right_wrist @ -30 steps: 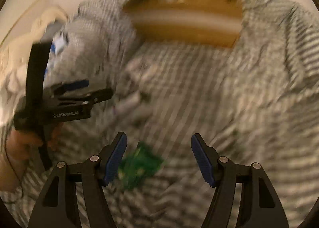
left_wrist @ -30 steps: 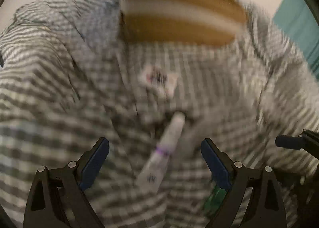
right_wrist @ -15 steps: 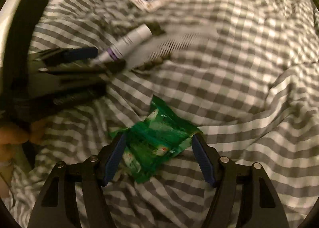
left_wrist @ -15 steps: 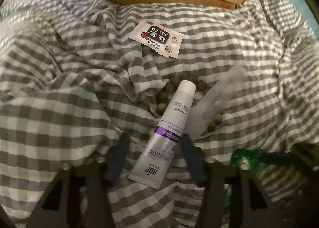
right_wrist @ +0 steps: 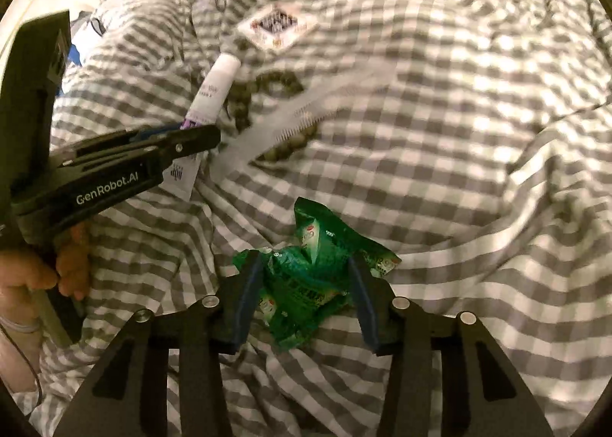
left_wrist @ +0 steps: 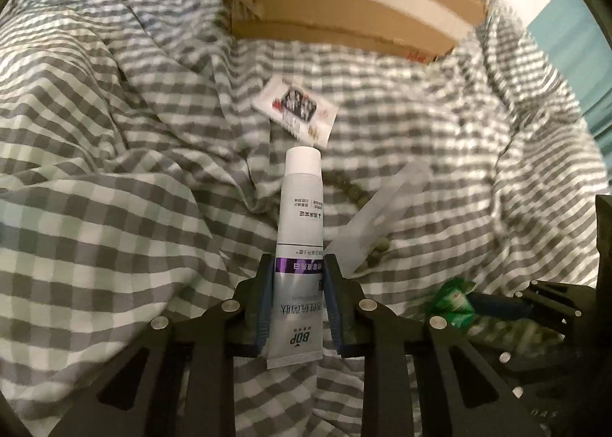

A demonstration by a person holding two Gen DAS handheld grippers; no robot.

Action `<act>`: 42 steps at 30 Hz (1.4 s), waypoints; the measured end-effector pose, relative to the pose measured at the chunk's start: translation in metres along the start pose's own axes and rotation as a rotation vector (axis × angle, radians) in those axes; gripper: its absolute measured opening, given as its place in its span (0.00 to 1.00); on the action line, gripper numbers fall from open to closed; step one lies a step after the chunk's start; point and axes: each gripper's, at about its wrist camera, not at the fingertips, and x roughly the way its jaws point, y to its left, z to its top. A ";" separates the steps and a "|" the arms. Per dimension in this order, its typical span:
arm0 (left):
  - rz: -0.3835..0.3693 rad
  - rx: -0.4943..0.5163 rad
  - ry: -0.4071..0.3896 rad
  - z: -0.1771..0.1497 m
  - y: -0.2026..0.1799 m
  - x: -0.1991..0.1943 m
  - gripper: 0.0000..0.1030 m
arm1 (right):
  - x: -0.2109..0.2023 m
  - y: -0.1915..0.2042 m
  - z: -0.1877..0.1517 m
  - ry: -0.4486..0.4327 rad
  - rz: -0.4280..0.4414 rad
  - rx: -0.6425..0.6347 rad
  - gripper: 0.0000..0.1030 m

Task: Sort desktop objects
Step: 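Grasp the white toothpaste tube with the left tool while the right tool grasps the green packet, then carry the tube and green packet into the cardboard box and release both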

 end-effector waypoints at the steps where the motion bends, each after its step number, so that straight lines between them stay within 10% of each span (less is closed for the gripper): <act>1: -0.009 -0.003 -0.012 0.000 0.001 -0.006 0.24 | -0.007 0.000 0.000 -0.020 -0.005 -0.004 0.43; 22: -0.034 0.059 -0.336 0.134 0.004 -0.107 0.24 | -0.169 0.013 0.135 -0.441 -0.022 -0.059 0.43; 42: -0.030 0.063 -0.324 0.313 -0.010 0.020 0.21 | -0.121 -0.040 0.277 -0.467 0.001 -0.054 0.45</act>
